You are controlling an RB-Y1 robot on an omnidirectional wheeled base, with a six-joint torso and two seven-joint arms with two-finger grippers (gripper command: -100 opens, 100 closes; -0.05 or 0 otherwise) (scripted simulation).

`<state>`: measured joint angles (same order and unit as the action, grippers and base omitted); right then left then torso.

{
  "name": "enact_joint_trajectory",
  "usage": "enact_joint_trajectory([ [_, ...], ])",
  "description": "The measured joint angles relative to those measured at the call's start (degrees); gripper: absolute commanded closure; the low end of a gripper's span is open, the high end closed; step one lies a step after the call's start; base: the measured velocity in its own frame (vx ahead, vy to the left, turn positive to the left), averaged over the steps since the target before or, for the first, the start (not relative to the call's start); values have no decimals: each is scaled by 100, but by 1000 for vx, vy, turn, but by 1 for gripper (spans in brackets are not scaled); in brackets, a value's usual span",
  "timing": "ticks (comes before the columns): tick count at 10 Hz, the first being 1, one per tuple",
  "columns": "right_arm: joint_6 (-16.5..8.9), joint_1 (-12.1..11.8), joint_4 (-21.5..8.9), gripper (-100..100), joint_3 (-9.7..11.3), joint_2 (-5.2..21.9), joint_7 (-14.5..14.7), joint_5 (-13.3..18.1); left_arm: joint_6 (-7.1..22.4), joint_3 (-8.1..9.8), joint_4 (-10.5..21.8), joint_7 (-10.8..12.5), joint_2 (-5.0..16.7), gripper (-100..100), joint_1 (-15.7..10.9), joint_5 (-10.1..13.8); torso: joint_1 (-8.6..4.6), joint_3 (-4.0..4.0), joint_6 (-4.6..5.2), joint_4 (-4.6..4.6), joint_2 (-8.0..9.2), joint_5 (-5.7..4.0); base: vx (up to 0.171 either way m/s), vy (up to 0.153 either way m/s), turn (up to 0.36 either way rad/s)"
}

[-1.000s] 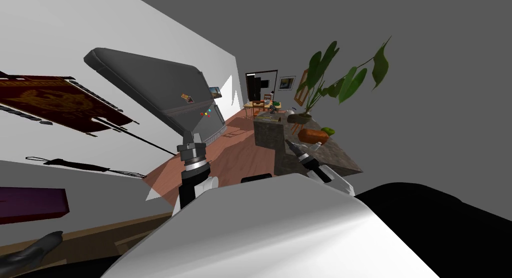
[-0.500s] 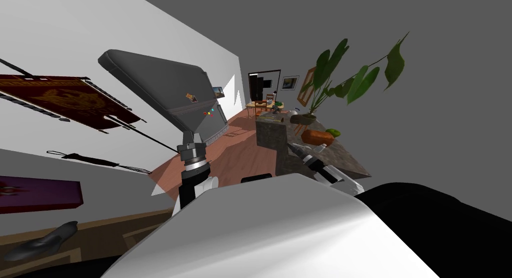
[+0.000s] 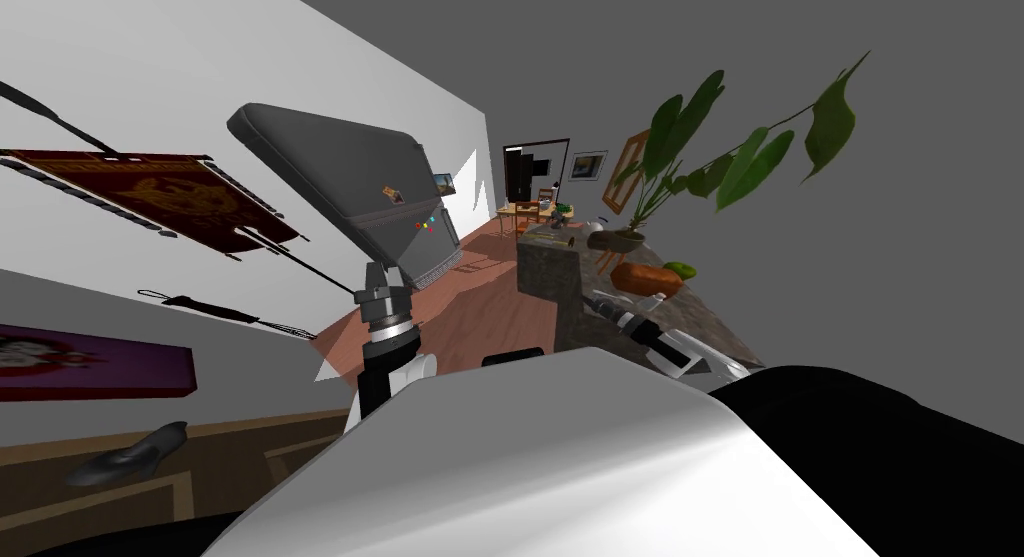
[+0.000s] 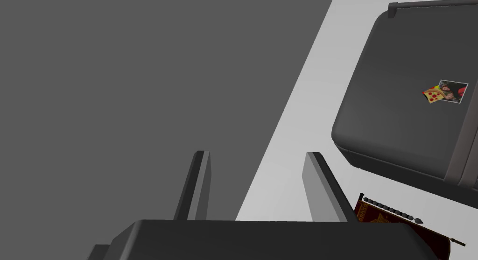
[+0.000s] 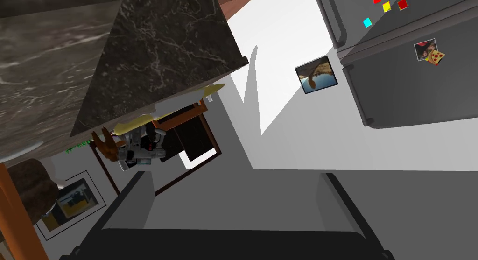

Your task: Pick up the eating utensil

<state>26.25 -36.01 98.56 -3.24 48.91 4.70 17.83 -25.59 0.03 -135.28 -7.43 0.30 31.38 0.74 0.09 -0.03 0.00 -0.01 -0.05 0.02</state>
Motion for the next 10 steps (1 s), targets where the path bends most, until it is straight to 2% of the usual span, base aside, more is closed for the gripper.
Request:
enact_joint_trajectory([
  [5, 25, -39, -542, -100, 92, 780, 193, 325, 0, 0, 0, 0, 0, 0, 0, 0, -2, 1, 2, 0, 1, 0, 14, 25, 78],
  [6, 55, -128, -644, -100, 71, 966, 247, 396, 0, 0, 0, 0, 0, 0, 0, 0, -1, 0, 1, 0, 0, 1, 12, 20, 46],
  [10, 151, -107, -1186, -100, 190, 1560, 454, 659, 0, 0, 0, 0, 0, 0, 0, 0, -1, -1, 1, 0, -2, 0, 16, 22, 67],
])
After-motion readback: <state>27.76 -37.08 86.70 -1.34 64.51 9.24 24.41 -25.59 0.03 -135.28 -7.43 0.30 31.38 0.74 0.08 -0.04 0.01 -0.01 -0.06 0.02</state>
